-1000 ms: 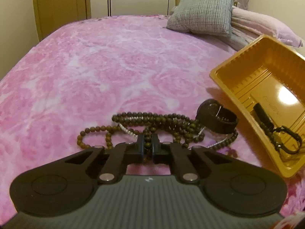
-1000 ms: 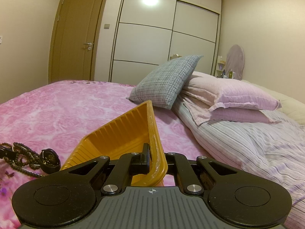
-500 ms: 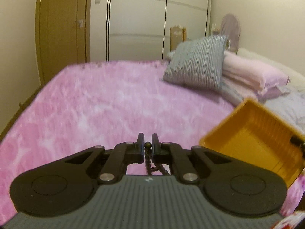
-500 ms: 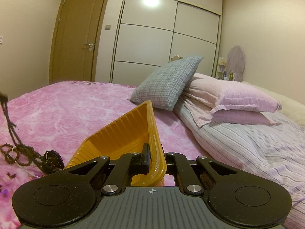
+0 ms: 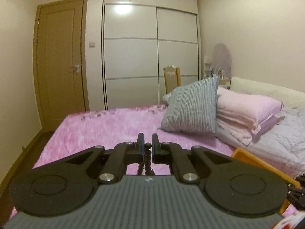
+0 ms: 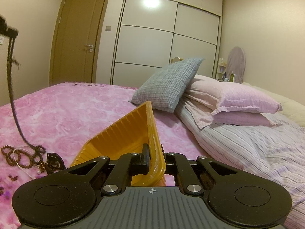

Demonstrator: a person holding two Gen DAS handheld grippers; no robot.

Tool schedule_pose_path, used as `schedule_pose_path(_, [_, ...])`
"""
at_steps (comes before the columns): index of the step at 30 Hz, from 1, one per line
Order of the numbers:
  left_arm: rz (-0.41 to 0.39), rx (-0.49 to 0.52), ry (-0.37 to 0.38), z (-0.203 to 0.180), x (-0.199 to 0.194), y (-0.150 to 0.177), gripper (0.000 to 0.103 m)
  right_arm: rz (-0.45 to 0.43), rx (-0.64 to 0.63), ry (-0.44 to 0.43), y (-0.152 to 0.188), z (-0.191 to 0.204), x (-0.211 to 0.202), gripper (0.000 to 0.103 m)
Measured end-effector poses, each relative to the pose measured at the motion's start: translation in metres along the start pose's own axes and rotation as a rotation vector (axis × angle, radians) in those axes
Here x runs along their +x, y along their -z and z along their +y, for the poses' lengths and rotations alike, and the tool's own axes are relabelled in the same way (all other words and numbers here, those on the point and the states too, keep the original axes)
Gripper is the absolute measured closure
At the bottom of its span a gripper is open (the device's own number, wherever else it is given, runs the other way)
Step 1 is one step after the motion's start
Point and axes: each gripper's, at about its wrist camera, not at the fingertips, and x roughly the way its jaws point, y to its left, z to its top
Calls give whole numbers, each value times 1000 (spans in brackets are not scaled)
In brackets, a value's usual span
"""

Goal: Organize jewelry
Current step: 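Lift the bead strand high with the left tool to untangle it, then lower the bead strand into the orange tray and open the left tool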

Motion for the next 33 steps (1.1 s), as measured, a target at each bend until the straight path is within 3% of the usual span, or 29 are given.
schedule_pose_path(7, [-66,34,52,-15,-8,-37,97,-2,-1,0,-2,2,1,96])
schedule_pose_path(26, [-216,100,310,-90,-20,-127,97,-5,-2,-1,-3,3,2,96])
schedule_pose_path(33, [-203,84,406,-120,-12,-130,97,-4,5,-1,-2,1,1,96])
